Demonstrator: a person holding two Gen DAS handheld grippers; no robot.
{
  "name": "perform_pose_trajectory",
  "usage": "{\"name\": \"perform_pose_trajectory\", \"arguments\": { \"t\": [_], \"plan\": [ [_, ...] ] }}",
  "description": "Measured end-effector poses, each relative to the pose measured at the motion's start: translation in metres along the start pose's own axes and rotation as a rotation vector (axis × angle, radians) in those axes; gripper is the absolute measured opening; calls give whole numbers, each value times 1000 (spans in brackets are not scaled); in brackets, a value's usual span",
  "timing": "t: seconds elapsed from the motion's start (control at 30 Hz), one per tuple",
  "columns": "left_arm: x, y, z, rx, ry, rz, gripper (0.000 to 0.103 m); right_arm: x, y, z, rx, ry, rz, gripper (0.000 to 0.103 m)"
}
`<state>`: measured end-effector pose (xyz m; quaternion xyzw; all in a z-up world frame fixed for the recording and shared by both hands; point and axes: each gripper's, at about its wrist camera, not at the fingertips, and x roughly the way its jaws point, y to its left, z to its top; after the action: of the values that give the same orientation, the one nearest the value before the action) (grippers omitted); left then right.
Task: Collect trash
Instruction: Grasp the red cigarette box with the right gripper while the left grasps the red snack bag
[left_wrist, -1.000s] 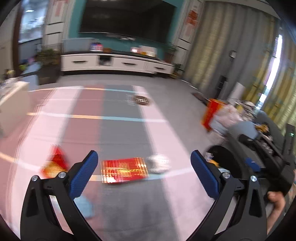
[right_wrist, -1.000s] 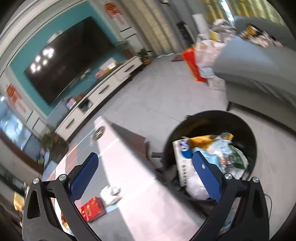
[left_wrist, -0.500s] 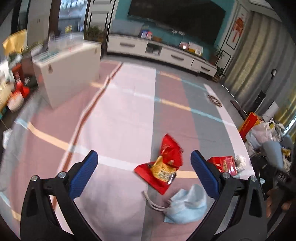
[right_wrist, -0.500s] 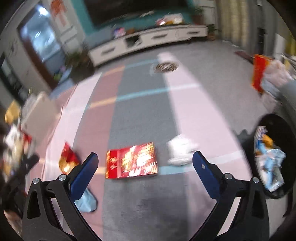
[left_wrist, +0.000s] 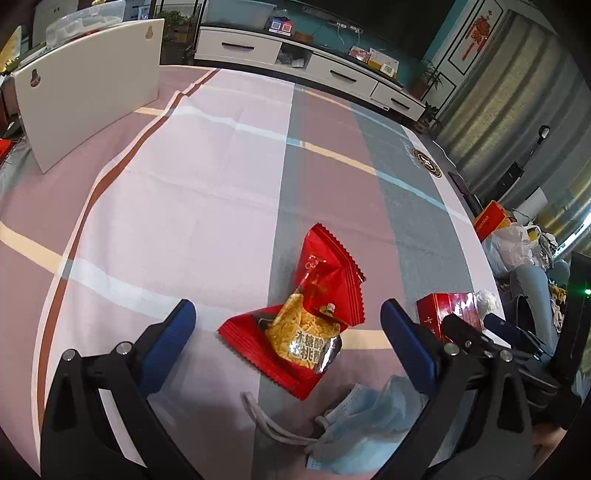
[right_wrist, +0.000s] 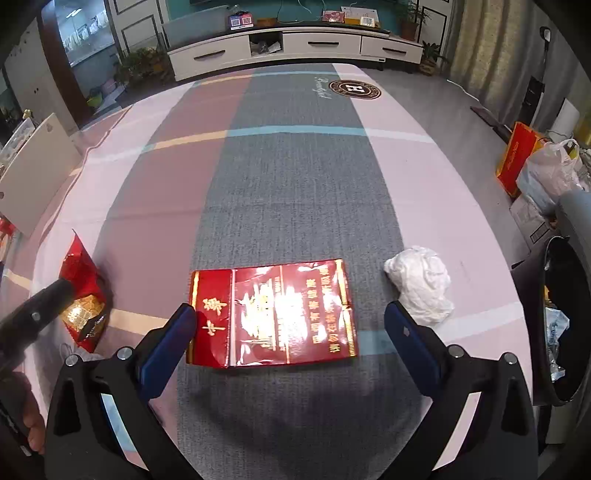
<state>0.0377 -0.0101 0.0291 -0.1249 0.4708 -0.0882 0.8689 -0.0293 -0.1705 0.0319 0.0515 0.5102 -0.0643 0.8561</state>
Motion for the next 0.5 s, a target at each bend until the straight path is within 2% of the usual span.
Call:
{"name": "perform_pose_trajectory", "arguments": {
  "t": [0.1,0.3,0.5],
  "plan": [
    [2,-2,-1,-1,-4,9,100,0,5,-1,-21,-3,8,100],
    [8,-6,-3,16,-5,27,99,14,24,-6,-89,32,-35,100],
    [7,-1,-5,-14,-19,46,81,17,24,-9,-79,34,-14,99]
  ]
}}
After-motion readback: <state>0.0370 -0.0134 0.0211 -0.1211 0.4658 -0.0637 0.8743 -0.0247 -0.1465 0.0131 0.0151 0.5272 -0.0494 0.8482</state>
